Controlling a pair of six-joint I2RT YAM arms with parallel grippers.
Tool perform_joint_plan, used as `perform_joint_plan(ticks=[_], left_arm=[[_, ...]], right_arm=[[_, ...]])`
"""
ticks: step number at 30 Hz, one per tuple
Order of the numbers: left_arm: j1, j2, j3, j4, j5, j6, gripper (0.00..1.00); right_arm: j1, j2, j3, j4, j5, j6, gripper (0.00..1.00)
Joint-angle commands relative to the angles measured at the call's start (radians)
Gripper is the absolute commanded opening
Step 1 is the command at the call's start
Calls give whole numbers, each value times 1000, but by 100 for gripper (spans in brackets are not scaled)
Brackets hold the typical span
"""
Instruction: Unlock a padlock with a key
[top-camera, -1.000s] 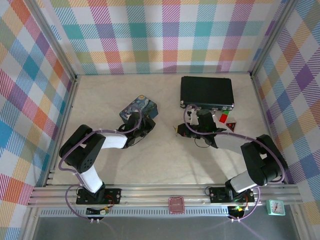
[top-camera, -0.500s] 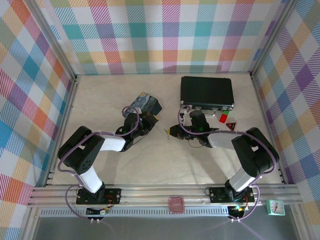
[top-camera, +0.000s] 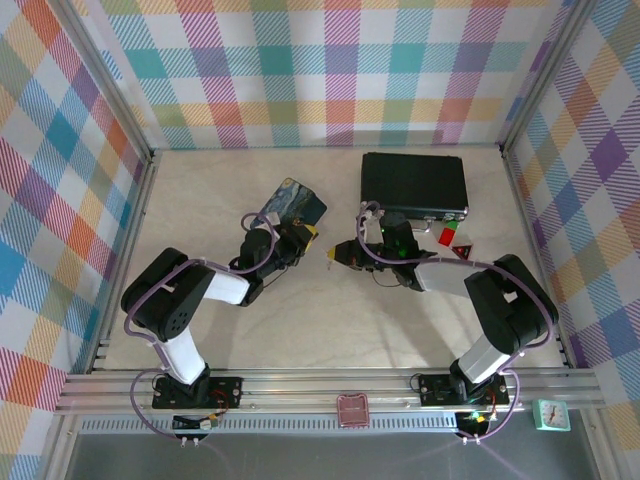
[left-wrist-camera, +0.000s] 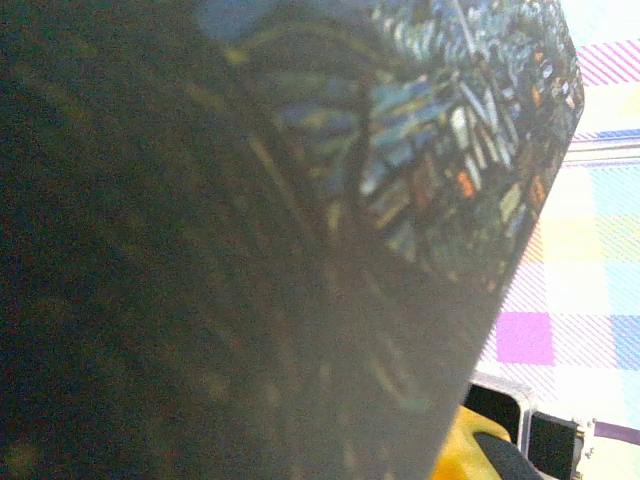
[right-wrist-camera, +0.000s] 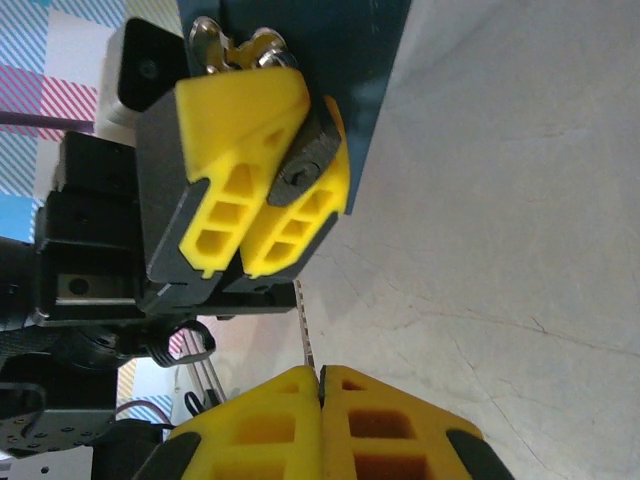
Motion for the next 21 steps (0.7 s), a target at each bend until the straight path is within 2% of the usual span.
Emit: perform_joint_plan(ticks=[1, 21], left_arm=[[11, -9, -14, 92, 22, -31, 0], [9, -49, 1, 50, 35, -31, 0]], right_arm=[[-5, -8, 32, 12, -7, -36, 0], [-8, 91, 96, 79, -32, -12, 0]])
